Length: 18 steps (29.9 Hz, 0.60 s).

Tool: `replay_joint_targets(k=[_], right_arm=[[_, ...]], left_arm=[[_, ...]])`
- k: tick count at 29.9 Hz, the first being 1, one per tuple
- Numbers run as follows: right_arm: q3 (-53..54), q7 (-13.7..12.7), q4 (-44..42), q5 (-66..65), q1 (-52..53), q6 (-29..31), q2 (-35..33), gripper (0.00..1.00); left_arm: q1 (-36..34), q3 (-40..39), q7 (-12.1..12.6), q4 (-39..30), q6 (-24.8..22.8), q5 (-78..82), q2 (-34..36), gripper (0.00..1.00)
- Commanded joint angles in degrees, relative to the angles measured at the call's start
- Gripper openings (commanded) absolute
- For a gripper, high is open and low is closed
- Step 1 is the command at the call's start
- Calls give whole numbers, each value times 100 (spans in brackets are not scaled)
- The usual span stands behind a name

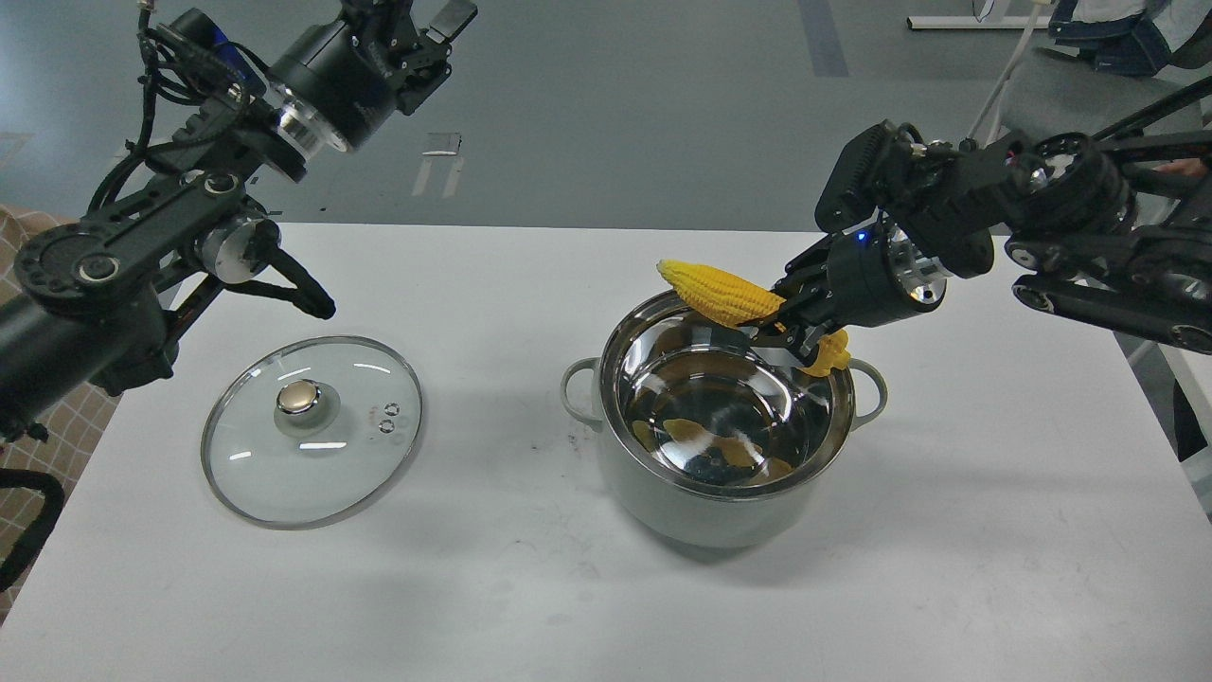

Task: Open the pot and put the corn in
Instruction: 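Lower the corn into the pot and open the right gripper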

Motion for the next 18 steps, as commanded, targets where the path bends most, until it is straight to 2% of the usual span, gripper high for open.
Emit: replay_joint_targets(k=[1, 5, 8, 10, 12, 14, 18], right_arm=[[-36, 0, -96, 7, -141, -10, 210, 15], [-97, 0, -149, 7, -335, -10, 281, 21], [-97, 0, -167, -2, -397, -10, 290, 30], [-97, 0, -167, -2, -423, -10, 281, 38], [-97, 0, -158, 7, -458, -36, 290, 54], [-97, 0, -167, 7, -467, -45, 290, 55], [-97, 0, -167, 7, -476, -71, 290, 66]], left_arm=[[1, -1, 0, 2, 0, -1, 3, 97], [1, -10, 0, -7, 0, -1, 3, 97], [1, -10, 0, -7, 0, -1, 3, 97], [1, -10, 0, 2, 0, -1, 3, 97], [1, -10, 0, -7, 0, -1, -6, 97], [1, -10, 0, -7, 0, -1, -6, 97], [1, -10, 0, -6, 0, -1, 3, 97]])
